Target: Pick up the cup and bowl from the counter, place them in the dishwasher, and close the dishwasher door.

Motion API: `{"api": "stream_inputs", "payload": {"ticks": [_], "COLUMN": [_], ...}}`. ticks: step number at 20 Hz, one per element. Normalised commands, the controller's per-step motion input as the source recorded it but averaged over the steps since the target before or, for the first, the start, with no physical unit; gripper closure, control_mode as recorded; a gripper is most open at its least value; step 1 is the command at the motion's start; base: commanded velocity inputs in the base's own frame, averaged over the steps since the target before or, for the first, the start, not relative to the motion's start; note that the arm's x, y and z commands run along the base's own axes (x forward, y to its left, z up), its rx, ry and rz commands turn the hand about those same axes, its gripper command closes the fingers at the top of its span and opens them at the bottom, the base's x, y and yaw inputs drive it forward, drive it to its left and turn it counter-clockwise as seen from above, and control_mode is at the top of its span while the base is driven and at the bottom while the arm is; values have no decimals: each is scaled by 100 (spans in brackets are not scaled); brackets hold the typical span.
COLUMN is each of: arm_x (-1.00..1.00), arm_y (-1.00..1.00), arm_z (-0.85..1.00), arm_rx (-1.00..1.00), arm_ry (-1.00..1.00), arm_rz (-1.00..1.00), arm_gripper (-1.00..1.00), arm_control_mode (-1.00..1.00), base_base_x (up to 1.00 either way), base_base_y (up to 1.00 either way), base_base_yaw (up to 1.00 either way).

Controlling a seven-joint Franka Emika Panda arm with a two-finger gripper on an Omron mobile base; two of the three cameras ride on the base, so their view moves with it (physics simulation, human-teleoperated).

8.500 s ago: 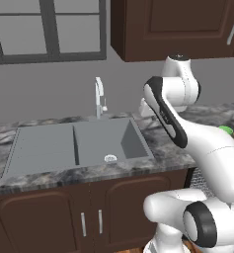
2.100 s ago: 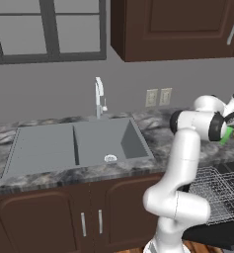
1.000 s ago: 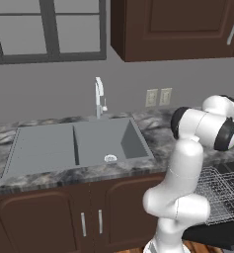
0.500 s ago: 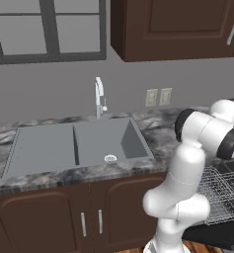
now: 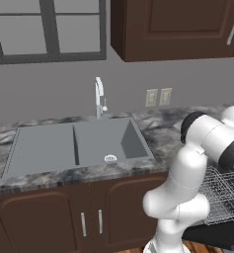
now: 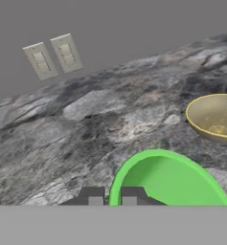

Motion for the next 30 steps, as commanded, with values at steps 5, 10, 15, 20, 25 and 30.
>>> {"api": "stream_inputs", "payload": {"ticks": [5, 10, 15, 20, 25, 30], "arm_x": [-40, -29, -21, -22, -20, -27], "arm_y": [6, 3, 1, 0, 0, 0], "arm_z": [-4, -24, -40, -38, -46, -48], "arm_rx": [5, 6, 5, 11, 16, 19], "arm_ry": [-1, 0, 0, 0, 0, 0], "arm_rz": [0, 0, 0, 0, 0, 0], "arm_gripper": [100, 100, 100, 100, 100, 100], "arm_control_mode": [-100, -100, -100, -100, -100, -100], "base_base_x": [0, 0, 0, 0, 0, 0], "base_base_y": [0, 0, 0, 0, 0, 0], "base_base_yaw": [0, 0, 0, 0, 0, 0]}}
